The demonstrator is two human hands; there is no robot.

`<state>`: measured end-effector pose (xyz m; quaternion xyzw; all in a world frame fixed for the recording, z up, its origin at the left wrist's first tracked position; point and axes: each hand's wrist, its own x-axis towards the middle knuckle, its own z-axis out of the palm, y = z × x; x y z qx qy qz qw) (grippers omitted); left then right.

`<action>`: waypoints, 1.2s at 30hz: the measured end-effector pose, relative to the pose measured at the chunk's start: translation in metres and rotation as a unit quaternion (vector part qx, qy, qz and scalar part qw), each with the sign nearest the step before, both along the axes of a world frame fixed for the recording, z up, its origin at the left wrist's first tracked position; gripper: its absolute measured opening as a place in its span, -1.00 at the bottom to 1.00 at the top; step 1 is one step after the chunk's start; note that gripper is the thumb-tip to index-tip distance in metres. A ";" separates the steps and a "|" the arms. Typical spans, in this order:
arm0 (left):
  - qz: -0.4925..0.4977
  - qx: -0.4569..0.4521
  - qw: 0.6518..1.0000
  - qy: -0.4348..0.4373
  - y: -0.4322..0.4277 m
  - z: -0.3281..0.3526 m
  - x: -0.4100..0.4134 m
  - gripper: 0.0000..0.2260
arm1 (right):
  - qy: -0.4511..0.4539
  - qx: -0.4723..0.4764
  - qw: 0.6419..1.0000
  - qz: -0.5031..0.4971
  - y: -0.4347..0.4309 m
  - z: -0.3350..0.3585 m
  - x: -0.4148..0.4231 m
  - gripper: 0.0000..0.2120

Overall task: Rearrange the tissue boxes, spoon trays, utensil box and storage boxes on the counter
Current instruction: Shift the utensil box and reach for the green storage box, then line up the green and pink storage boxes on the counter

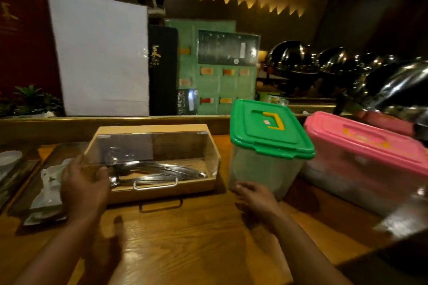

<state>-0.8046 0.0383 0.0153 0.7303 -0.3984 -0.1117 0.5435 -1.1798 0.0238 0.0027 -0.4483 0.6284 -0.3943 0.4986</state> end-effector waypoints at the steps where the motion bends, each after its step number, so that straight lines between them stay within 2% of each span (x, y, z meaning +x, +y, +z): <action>1: -0.005 -0.032 0.999 -0.030 0.003 0.005 -0.017 -0.50 | 0.009 -0.007 0.999 -0.031 0.002 0.000 -0.017 -0.91; 4: -0.117 -0.109 0.984 -0.079 0.010 0.017 -0.074 -0.50 | 0.088 -0.056 0.983 -0.153 0.002 0.001 -0.068 -0.91; 7: -0.270 -0.099 0.957 -0.042 0.010 0.020 -0.128 -0.47 | 0.159 -0.115 0.950 -0.245 0.005 0.009 -0.101 -0.83; 11: -0.377 -0.050 0.923 0.058 -0.002 0.038 -0.201 -0.31 | 0.115 -0.203 0.957 -0.174 0.000 0.019 -0.123 -0.56; 15: -0.421 -0.008 0.901 0.104 -0.033 0.057 -0.254 -0.08 | 0.090 -0.240 0.963 -0.078 -0.027 0.008 -0.148 -0.51; 18: -0.403 0.008 0.909 0.109 -0.053 0.055 -0.278 -0.12 | 0.099 -0.257 0.961 -0.023 -0.041 -0.004 -0.161 -0.52; 22: -0.292 -0.042 0.955 0.028 -0.056 0.042 -0.312 -0.35 | 0.125 -0.280 0.952 0.018 -0.066 -0.016 -0.187 -0.53; 26: -0.216 -0.071 0.974 -0.017 -0.046 0.030 -0.336 -0.36 | 0.124 -0.265 0.954 0.062 -0.092 -0.016 -0.210 -0.67; 29: -0.175 -0.071 0.982 -0.029 -0.036 0.029 -0.344 -0.41 | 0.128 -0.275 0.948 0.098 -0.099 -0.013 -0.214 -0.70; 33: -0.167 -0.059 0.984 0.005 -0.027 0.034 -0.344 -0.37 | 0.121 -0.259 0.952 0.108 -0.102 -0.023 -0.215 -0.77; 36: -0.171 -0.049 0.984 0.025 -0.024 0.035 -0.343 -0.31 | 0.124 -0.256 0.953 0.105 -0.101 -0.027 -0.215 -0.60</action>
